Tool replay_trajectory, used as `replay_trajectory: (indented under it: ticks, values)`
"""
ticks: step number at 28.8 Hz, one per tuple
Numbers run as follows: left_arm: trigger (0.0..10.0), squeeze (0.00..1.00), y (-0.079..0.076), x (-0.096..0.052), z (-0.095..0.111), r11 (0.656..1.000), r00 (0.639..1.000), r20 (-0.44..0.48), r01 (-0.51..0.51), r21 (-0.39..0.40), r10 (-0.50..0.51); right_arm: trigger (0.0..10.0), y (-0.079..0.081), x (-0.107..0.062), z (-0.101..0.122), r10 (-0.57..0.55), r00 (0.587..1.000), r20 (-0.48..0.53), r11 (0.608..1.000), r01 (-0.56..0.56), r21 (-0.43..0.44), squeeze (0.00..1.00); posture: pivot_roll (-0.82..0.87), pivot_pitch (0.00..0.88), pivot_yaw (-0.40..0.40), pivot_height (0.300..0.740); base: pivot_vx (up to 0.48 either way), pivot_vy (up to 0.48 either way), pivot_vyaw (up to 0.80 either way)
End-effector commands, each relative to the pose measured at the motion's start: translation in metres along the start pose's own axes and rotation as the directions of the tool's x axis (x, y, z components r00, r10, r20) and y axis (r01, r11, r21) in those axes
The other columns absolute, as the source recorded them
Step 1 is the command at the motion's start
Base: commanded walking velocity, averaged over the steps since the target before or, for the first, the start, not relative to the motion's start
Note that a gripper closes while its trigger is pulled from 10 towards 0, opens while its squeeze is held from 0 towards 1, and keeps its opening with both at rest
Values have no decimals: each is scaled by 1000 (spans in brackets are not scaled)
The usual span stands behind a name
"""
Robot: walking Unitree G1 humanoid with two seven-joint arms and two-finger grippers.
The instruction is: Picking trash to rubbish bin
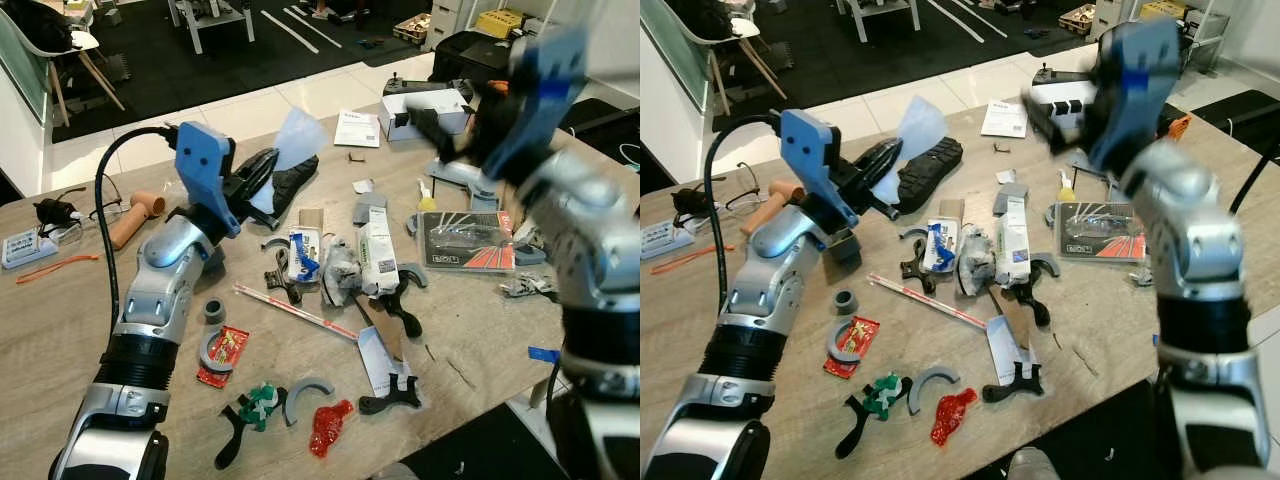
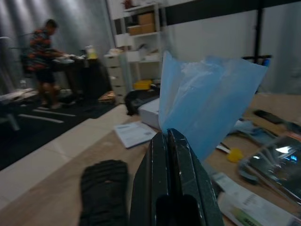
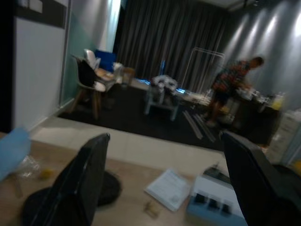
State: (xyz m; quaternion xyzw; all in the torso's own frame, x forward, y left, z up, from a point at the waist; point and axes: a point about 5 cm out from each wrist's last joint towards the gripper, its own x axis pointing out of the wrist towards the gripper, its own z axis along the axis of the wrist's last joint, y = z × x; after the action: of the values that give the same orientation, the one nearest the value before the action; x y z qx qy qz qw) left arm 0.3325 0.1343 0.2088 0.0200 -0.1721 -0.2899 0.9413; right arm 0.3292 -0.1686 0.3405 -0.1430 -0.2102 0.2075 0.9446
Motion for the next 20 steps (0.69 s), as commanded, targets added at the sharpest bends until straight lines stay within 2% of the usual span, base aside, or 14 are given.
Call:
replay_trajectory:
  ticks: [1, 3, 4, 5, 6, 9, 10, 12, 13, 15, 17, 20]
  values:
    - [10000, 0, -1, -3, 0, 1000, 1000, 1, 2, -8, -2, 10000, 1, 7, 6, -3, 1000, -4, 1000, 3, -28, 0, -91, 0, 24, 740, 0, 0, 0]
    - [10000, 0, 0, -6, 1, 1000, 1000, 1, -4, -3, 4, 10000, 4, 25, 36, 0, 997, 72, 994, 8, -111, 0, -73, 0, 25, 740, 0, 0, 0]
    - [10000, 0, 0, -6, 1, 1000, 1000, 1, -4, -3, 4, 10000, 4, 25, 36, 0, 997, 72, 994, 8, -111, 0, -73, 0, 25, 740, 0, 0, 0]
    - [10000, 0, 1, -8, 2, 1000, 1000, 2, -6, -3, 6, 10000, 6, 34, 57, -6, 992, 129, 987, 27, -155, 0, -71, 0, 24, 740, 0, 0, 0]
    - [10000, 0, 1, -8, 2, 1000, 1000, 2, -6, -3, 6, 10000, 6, 34, 57, -6, 992, 129, 987, 27, -155, 0, -71, 0, 24, 740, 0, 0, 0]
    - [10000, 0, 5, -13, 6, 1000, 1000, -1, -11, 11, 11, 10000, 8, 46, 107, -41, 960, 276, 973, 102, -209, 0, -56, 0, 33, 740, 0, 0, 0]
    - [10000, 0, 5, -13, 6, 1000, 1000, -1, -11, 11, 11, 10000, 8, 46, 107, -41, 960, 276, 973, 102, -209, 0, -56, 0, 33, 740, 0, 0, 0]
    - [10000, 0, 8, -14, 8, 1000, 1000, -3, -18, 16, 18, 10000, 9, 47, 135, -60, 929, 366, 968, 143, -206, 0, -54, 0, 43, 740, 0, 0, 0]
    - [10000, 0, 8, -13, 8, 1000, 1000, -2, -20, 17, 20, 10000, 10, 47, 143, -61, 918, 393, 967, 152, -205, 0, -61, 0, 45, 740, 0, 0, 0]
    - [10000, 0, 8, -13, 8, 1000, 1000, -2, -20, 17, 20, 10000, 10, 47, 143, -61, 918, 393, 967, 152, -205, 0, -61, 0, 45, 740, 0, 0, 0]
    - [10000, 0, 8, -10, 11, 1000, 1000, 12, -22, 15, 22, 10000, 10, 48, 161, -71, 893, 444, 963, 177, -202, 0, -74, 0, 37, 740, 0, 0, 0]
    - [10000, 0, 5, -6, 13, 1000, 999, 26, -22, 9, 22, 10000, 11, 51, 174, -71, 878, 473, 956, 195, -218, 0, -85, 0, 22, 740, 0, 0, 0]
